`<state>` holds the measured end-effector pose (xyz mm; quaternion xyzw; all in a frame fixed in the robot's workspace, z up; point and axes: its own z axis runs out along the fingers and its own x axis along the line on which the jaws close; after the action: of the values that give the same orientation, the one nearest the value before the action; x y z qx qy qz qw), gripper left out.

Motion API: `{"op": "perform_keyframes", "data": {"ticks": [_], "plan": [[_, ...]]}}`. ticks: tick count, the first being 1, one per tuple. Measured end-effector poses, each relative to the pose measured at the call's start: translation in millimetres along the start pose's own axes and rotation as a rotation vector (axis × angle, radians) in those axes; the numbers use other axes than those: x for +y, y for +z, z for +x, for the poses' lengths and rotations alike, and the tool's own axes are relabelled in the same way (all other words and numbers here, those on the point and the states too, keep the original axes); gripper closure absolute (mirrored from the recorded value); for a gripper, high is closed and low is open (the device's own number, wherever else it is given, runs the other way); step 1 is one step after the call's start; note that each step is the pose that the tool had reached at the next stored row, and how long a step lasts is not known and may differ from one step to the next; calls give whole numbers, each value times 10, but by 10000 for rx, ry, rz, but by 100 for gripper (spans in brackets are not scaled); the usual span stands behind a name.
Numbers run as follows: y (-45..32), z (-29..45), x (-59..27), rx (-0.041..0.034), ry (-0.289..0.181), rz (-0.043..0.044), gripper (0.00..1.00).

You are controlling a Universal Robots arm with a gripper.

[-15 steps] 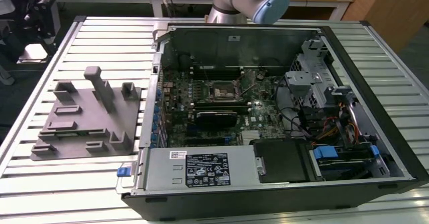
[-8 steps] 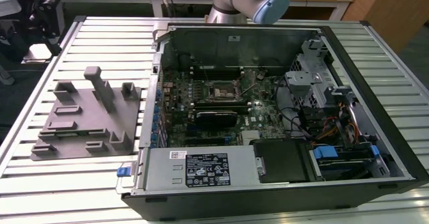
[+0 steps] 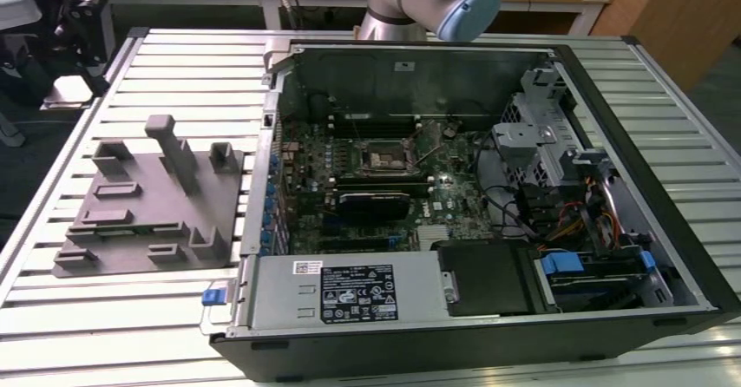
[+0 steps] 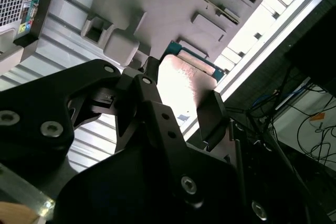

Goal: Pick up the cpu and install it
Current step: 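Pick up the cpu and move it towards the insertion slot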

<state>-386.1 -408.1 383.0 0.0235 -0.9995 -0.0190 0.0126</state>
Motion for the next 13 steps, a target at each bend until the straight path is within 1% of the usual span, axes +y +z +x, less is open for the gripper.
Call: {"op": "perform_keyframes", "data": {"ticks": [3,8,10,13], "plan": [[-2,-9,-1,0,-1,0,46],[-35,-13,1,0,-1,0,46],[-37,-39,-1,1,-2,0,46],[-39,-113,-4,0,0,-8,46]]}}
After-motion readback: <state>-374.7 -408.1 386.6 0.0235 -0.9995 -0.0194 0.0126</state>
